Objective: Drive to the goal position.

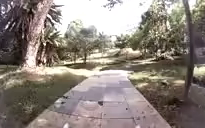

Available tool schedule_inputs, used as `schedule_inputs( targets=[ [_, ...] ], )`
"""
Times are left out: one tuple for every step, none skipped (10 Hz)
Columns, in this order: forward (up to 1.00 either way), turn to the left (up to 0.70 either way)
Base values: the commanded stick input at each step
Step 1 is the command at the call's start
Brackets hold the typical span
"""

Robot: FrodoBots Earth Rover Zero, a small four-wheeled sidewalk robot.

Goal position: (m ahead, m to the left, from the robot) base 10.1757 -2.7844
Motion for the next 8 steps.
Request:
schedule_inputs(
  targets=[
    [0.70,0.00],
    [0.70,0.00],
    [0.70,0.00],
    [0.70,0.00],
    [0.70,0.00],
    [0.70,0.00],
    [0.70,0.00],
    [0.70,0.00]
  ],
)
